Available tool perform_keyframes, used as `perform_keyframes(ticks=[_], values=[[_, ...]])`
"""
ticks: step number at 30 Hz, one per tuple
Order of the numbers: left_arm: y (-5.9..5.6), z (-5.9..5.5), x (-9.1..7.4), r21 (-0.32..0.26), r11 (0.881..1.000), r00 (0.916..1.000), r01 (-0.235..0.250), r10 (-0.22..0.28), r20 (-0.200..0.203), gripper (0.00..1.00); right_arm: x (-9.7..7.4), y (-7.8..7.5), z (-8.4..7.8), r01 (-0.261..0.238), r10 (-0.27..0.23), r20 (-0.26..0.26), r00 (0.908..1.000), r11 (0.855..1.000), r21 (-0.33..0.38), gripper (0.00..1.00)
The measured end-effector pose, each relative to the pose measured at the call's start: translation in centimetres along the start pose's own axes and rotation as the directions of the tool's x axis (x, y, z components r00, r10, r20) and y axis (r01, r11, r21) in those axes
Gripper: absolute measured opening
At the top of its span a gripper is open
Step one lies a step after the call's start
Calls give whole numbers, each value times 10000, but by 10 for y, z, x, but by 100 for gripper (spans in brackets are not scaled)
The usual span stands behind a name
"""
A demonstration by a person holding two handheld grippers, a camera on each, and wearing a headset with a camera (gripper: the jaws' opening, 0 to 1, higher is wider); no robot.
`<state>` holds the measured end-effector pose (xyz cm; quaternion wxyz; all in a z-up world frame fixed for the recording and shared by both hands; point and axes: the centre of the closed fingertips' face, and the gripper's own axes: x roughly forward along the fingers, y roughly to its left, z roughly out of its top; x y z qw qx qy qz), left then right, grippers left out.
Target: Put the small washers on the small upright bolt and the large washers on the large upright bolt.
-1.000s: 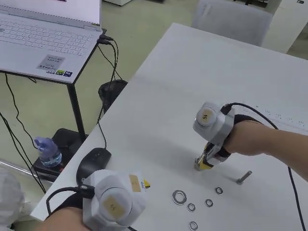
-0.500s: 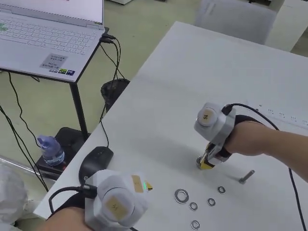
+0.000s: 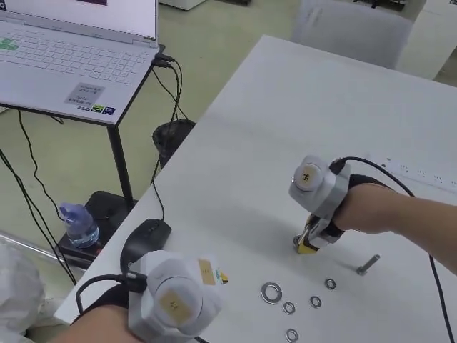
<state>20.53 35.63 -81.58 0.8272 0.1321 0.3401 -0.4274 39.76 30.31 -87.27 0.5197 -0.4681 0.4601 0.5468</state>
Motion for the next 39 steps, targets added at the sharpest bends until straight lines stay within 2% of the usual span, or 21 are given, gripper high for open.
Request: perform_keyframes(ticks=[4, 7, 10, 16, 28, 39], values=[[-1, 0, -1, -14, 10000, 10000, -18, 18, 11, 72, 0, 1, 1, -58, 58, 61, 10000, 10000, 24, 33], [-2, -1, -1, 5, 10000, 10000, -27, 27, 7, 72, -4, -3, 1, -11, 10, 112, 9999, 10000, 50, 33], [-2, -1, -2, 2, 10000, 10000, -42, 42, -5, 72, -9, -2, 1, -132, 129, 207, 9997, 9998, 135, 34], [-2, 1, -3, 111, 9999, 10000, -51, 51, -46, 72, -22, -3, 2, -61, 57, 376, 9993, 9999, 95, 35], [-2, 13, -12, 298, 9995, 9999, -116, 114, 59, 71, -44, 7, 10, 68, -53, 626, 9980, 9997, -234, 34], [-1, 14, -15, 311, 9993, 9998, -195, 193, 67, 71, -53, 19, 18, 110, -50, 848, 9964, 9974, -710, 33]])
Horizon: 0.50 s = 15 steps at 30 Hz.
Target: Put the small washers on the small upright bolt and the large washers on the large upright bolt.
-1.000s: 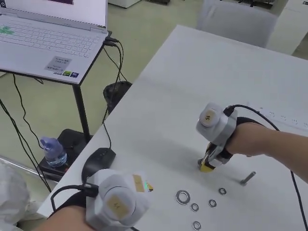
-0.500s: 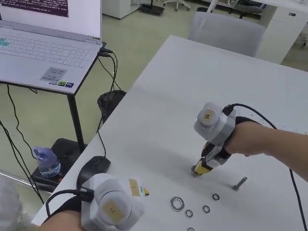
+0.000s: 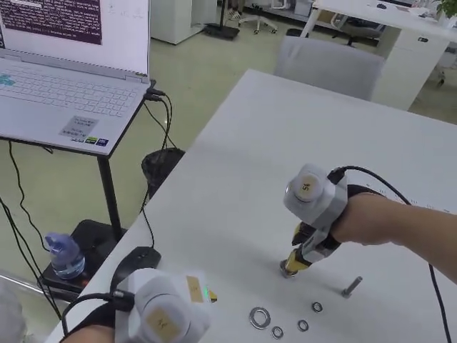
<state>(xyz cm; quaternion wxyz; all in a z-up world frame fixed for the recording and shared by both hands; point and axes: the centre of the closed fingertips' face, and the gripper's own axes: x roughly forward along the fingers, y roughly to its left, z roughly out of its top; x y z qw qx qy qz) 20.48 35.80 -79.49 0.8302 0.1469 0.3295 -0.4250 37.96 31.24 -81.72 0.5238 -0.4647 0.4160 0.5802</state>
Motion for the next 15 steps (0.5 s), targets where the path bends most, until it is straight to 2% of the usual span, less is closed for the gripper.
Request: perform_keyframes(ticks=[7, 15], values=[[1, 3, -2, 40, 10000, 9999, -68, 68, 137, 72, -3, 14, 8, -69, 73, 137, 9999, 9994, -327, 33], [3, 3, 0, 45, 9999, 9995, -152, 151, 275, 78, -7, 31, 15, -129, 153, 386, 9991, 9980, -620, 33]])
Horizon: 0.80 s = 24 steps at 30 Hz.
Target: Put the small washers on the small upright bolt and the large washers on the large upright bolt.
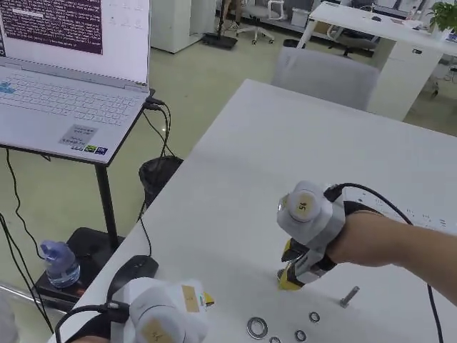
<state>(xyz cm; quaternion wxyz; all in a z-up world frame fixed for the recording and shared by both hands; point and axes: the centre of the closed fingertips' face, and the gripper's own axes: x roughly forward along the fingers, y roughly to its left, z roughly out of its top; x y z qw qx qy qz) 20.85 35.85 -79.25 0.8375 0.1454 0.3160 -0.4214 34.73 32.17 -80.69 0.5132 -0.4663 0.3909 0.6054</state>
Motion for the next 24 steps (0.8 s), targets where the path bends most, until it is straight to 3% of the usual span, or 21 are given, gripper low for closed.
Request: perform_keyframes(ticks=[15, 24], values=[[4, -2, 3, -231, 9994, 9983, -244, 256, 531, 91, 13, 39, 7, -323, 336, 601, 9976, 9992, -225, 38], [6, -5, 4, -191, 9993, 9987, -306, 313, 408, 97, 27, 51, 9, -371, 386, 768, 9963, 9991, -197, 38]])
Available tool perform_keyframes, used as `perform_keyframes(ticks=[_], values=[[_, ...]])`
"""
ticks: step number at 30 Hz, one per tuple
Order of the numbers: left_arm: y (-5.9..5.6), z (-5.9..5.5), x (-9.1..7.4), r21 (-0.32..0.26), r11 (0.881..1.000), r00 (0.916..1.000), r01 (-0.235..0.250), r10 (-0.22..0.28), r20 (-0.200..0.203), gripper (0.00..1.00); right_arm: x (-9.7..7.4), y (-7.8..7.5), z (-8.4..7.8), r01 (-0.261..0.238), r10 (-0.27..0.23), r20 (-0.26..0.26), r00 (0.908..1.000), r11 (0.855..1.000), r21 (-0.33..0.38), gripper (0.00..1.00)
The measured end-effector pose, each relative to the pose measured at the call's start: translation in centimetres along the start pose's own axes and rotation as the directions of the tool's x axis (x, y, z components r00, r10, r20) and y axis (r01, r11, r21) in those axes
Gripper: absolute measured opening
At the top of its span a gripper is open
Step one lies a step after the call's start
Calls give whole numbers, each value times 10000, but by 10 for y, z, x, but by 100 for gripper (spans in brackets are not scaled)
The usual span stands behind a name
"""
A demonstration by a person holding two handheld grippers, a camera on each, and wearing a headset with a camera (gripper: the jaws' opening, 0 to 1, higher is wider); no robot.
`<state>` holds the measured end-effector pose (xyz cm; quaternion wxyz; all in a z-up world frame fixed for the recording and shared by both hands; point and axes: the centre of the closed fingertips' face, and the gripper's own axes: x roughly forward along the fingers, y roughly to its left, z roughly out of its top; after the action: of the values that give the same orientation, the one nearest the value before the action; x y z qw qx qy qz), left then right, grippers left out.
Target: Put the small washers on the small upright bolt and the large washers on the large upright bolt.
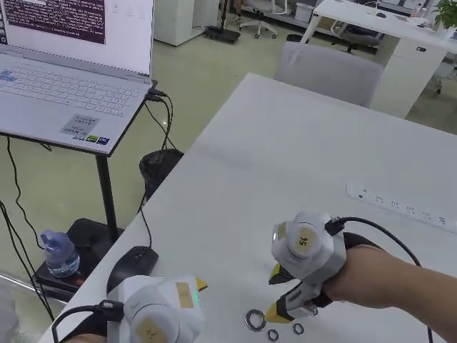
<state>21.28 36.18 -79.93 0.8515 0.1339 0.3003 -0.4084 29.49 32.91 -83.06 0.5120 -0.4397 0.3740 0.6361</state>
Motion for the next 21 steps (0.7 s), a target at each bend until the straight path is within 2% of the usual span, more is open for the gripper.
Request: perform_keyframes(ticks=[8, 13, 18, 21], values=[[-1, 0, 3, -10, 10000, 9999, 67, -67, -86, 99, 19, 4, -2, 68, -67, 70, 10000, 10000, -41, 38], [-2, 0, 3, 18, 10000, 9999, 36, -36, -130, 99, 31, 7, -8, 15, -16, -117, 9999, 10000, -42, 38], [-2, 2, 4, -37, 10000, 10000, -18, 18, -8, 97, 40, 8, -10, 84, -84, -155, 9998, 10000, -46, 37], [-3, -1, 5, -47, 10000, 10000, -47, 47, -54, 97, 47, 8, -15, 150, -155, -372, 9992, 9998, -132, 37]])
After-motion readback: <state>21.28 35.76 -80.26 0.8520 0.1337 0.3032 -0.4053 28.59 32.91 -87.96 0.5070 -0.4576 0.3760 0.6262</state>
